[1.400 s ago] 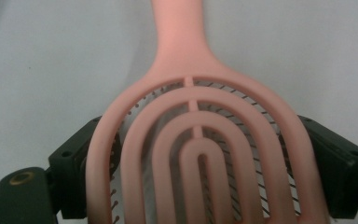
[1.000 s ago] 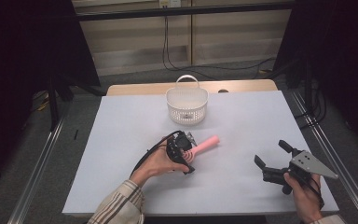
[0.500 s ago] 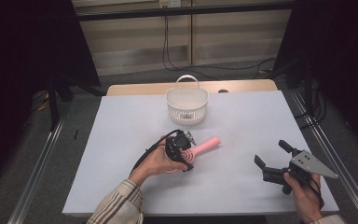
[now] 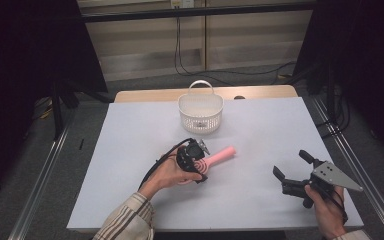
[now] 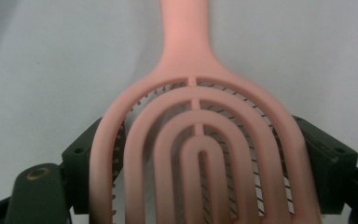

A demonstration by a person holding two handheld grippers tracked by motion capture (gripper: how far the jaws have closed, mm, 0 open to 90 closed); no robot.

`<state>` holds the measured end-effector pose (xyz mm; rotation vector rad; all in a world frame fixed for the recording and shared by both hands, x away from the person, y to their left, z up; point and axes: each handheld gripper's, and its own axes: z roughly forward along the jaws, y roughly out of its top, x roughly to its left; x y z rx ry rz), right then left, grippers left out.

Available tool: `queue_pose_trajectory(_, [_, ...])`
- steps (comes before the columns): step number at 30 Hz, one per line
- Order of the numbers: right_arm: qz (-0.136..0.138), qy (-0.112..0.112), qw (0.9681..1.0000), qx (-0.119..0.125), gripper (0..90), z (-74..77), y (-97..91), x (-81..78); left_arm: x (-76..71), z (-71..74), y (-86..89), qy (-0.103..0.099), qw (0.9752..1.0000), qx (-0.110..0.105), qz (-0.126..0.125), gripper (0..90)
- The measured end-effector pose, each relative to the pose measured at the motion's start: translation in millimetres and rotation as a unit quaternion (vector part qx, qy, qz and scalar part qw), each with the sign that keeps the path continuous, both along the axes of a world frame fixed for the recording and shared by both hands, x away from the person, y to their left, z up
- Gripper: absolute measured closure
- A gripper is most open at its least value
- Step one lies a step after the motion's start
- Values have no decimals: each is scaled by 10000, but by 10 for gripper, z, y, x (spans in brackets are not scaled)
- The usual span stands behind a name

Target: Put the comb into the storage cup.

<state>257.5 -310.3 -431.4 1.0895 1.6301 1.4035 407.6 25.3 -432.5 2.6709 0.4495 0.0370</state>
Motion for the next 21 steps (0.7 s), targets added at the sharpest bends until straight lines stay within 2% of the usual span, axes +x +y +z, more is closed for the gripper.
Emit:
queue_pose_trajectory(4, [6, -11, 10000, -14, 0, -1, -1, 3, 1, 19, 8, 17, 10000, -12, -21, 193])
queue_pose_trajectory(5, [11, -7, 10000, 1, 0, -1, 1, 2, 6, 25, 12, 10, 9999, 44, -97, 194])
queue_pose_trajectory(6, [11, -7, 10000, 1, 0, -1, 1, 2, 5, 27, 16, -52, 10000, 11, -45, 194])
queue_pose_trajectory(7, [2, -3, 10000, 1, 0, 0, 1, 1, -1, 18, 16, -13, 10000, -63, 58, 194])
queue_pose_trajectory(8, [-4, -7, 10000, 4, 0, 0, 1, 1, 6, 24, 22, -29, 10000, 6, 0, 194])
queue_pose_trajectory(13, [3, -10, 10000, -5, 0, -1, -1, 2, 15, 54, 53, -6, 9999, -106, 83, 194])
queue_pose_trajectory(15, [2, -14, 10000, -3, 0, -1, -1, 2, 16, 73, 64, -48, 9998, -183, 118, 194])
queue_pose_trajectory(16, [1, -14, 10000, -9, 0, -2, -1, 3, 29, 91, 76, -42, 9999, -116, 53, 194])
queue_pose_trajectory(18, [-5, -5, 10000, 10, 0, 0, 0, 0, 23, 101, 90, -101, 9994, -262, 213, 194])
queue_pose_trajectory(21, [-4, -9, 10000, -2, 0, -1, -1, 2, 30, 135, 112, -223, 9991, -292, 206, 194])
